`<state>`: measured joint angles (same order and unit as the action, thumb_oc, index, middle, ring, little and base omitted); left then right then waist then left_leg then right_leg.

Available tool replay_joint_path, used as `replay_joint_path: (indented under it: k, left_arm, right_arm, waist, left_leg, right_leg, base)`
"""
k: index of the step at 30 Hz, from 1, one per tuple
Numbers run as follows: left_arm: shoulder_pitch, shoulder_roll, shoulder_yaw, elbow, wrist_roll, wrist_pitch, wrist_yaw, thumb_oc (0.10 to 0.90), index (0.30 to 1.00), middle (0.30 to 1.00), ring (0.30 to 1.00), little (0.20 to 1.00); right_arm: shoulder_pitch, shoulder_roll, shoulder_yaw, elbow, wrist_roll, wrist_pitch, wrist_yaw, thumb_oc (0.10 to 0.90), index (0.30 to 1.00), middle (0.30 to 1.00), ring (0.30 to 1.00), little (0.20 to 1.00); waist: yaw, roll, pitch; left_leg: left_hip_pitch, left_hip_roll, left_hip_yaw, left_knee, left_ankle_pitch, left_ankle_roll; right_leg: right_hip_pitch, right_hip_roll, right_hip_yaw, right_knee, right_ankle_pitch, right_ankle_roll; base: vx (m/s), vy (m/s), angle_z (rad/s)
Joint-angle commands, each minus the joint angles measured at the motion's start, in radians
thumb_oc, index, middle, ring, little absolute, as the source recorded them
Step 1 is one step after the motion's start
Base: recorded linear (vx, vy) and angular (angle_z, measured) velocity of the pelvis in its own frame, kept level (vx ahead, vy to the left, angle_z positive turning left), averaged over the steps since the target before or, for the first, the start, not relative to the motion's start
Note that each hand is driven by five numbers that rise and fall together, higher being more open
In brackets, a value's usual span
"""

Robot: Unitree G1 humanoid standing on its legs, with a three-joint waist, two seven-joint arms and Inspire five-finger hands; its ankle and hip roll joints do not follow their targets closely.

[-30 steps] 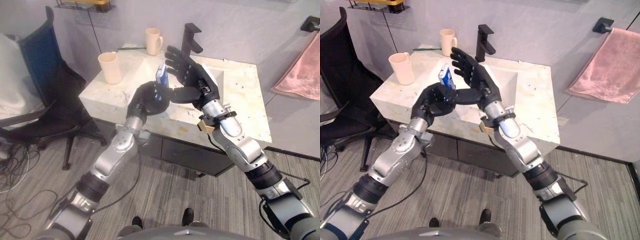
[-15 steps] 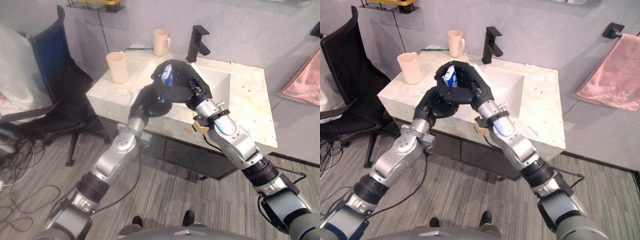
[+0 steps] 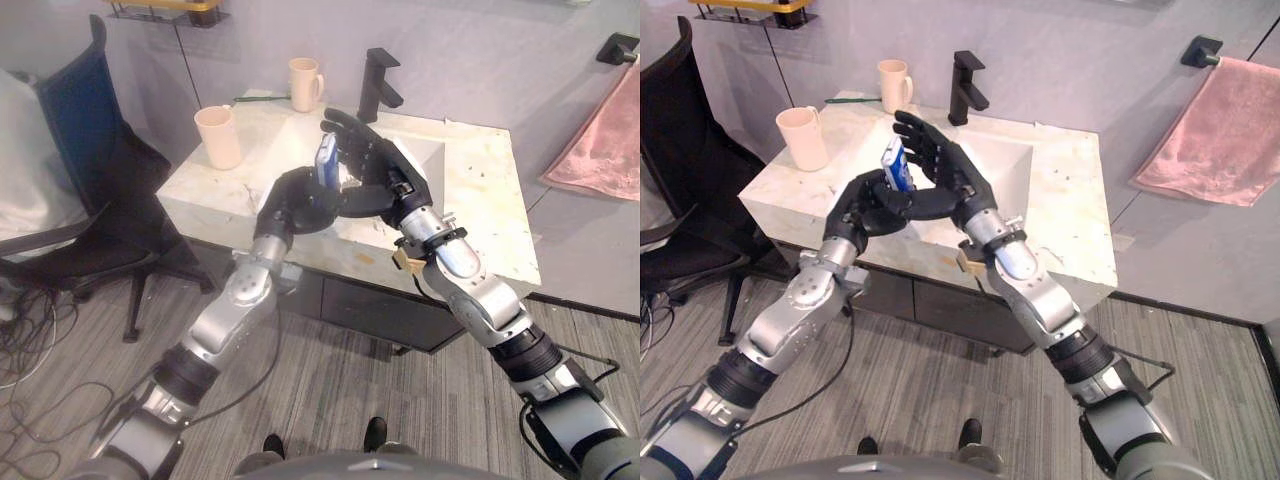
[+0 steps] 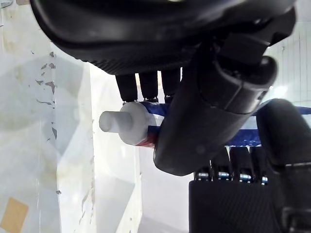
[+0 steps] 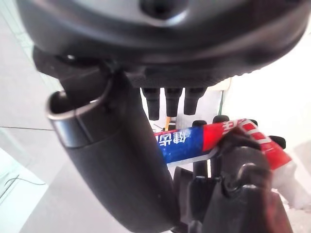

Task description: Organize the bathroom.

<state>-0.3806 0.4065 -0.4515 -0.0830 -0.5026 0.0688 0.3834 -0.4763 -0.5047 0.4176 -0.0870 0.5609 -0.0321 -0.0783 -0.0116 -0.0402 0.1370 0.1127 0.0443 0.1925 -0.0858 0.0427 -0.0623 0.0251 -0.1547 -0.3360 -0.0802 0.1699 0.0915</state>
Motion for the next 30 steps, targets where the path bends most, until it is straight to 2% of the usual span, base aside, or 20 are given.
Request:
replay_joint_path:
  k: [1, 12, 23, 24, 26, 28, 29, 30]
  left_arm:
    - [-0.116, -0.011, 0.046, -0.032, 0.059, -0.125, 0.010, 0.400, 0.300, 0.300, 0.300, 0.300]
    - [-0.110, -0.009, 0.045, -0.036, 0.072, -0.118, 0.013, 0.400, 0.300, 0.300, 0.300, 0.300]
    - [-0.122, -0.017, 0.028, -0.021, 0.074, -0.110, 0.012, 0.400, 0.300, 0.300, 0.300, 0.300]
    - [-0.122, -0.016, 0.027, -0.019, 0.072, -0.111, 0.011, 0.400, 0.300, 0.300, 0.300, 0.300]
    - [-0.120, -0.016, 0.028, -0.022, 0.074, -0.104, 0.008, 0.400, 0.300, 0.300, 0.300, 0.300]
    - [-0.121, -0.015, 0.028, -0.023, 0.073, -0.100, 0.011, 0.400, 0.300, 0.300, 0.300, 0.300]
    - [-0.120, -0.015, 0.029, -0.024, 0.074, -0.098, 0.010, 0.400, 0.300, 0.300, 0.300, 0.300]
    - [-0.119, -0.015, 0.030, -0.022, 0.073, -0.099, 0.008, 0.400, 0.300, 0.300, 0.300, 0.300]
  right_arm:
    - [-0.054, 0.000, -0.101, -0.081, -0.003, -0.115, -0.006, 0.800, 0.900, 0.900, 0.900, 0.900]
    - [-0.041, -0.001, -0.100, -0.093, -0.005, -0.133, 0.008, 0.800, 0.900, 0.900, 0.900, 0.900]
    - [-0.109, -0.009, -0.091, -0.106, 0.003, -0.144, -0.008, 0.800, 0.900, 0.900, 0.900, 0.900]
    - [-0.113, -0.010, -0.091, -0.109, 0.005, -0.141, -0.010, 0.769, 0.853, 0.853, 0.853, 0.853]
    - [-0.115, -0.010, -0.092, -0.115, 0.005, -0.136, -0.012, 0.756, 0.834, 0.834, 0.834, 0.834]
    - [-0.118, -0.010, -0.092, -0.116, 0.006, -0.135, -0.013, 0.720, 0.780, 0.780, 0.780, 0.780]
    - [-0.117, -0.008, -0.093, -0.118, 0.004, -0.134, -0.014, 0.665, 0.698, 0.698, 0.698, 0.698]
    - [-0.116, -0.008, -0.093, -0.118, 0.004, -0.132, -0.013, 0.646, 0.669, 0.669, 0.669, 0.669]
  waist:
    - [-0.005, 0.013, -0.076]
    - [-0.006, 0.012, -0.074]
    - [0.002, 0.010, -0.076]
    - [0.002, 0.010, -0.076]
    - [0.004, 0.010, -0.076]
    - [0.004, 0.010, -0.077]
    - [0.005, 0.010, -0.077]
    - [0.005, 0.009, -0.078]
  left_leg:
    - [0.011, -0.058, 0.015, -0.001, -0.095, 0.050]
    - [0.016, -0.057, 0.021, -0.001, -0.097, 0.052]
    - [0.016, -0.059, 0.017, -0.001, -0.097, 0.051]
    - [0.017, -0.059, 0.017, -0.001, -0.097, 0.052]
    - [0.019, -0.060, 0.016, -0.001, -0.098, 0.053]
    - [0.020, -0.060, 0.016, -0.001, -0.099, 0.053]
    - [0.020, -0.060, 0.016, -0.001, -0.099, 0.054]
    - [0.020, -0.060, 0.016, -0.001, -0.099, 0.054]
  right_leg:
    - [0.070, 0.034, -0.001, 0.005, -0.153, 0.079]
    - [0.074, 0.036, -0.002, 0.006, -0.154, 0.079]
    - [0.076, 0.037, -0.005, 0.006, -0.158, 0.077]
    - [0.077, 0.037, -0.006, 0.007, -0.158, 0.076]
    - [0.079, 0.038, -0.007, 0.008, -0.159, 0.076]
    - [0.079, 0.038, -0.007, 0.008, -0.159, 0.076]
    - [0.080, 0.039, -0.007, 0.008, -0.159, 0.076]
    - [0.080, 0.039, -0.007, 0.007, -0.159, 0.076]
  base:
    - [0.00, 0.000, 0.00]
    - [0.00, 0.001, -0.01]
    - [0.00, 0.000, 0.00]
    - [0.00, 0.000, 0.00]
    - [0.00, 0.000, 0.00]
    - [0.00, 0.000, 0.00]
    - [0.00, 0.000, 0.00]
    - [0.00, 0.000, 0.00]
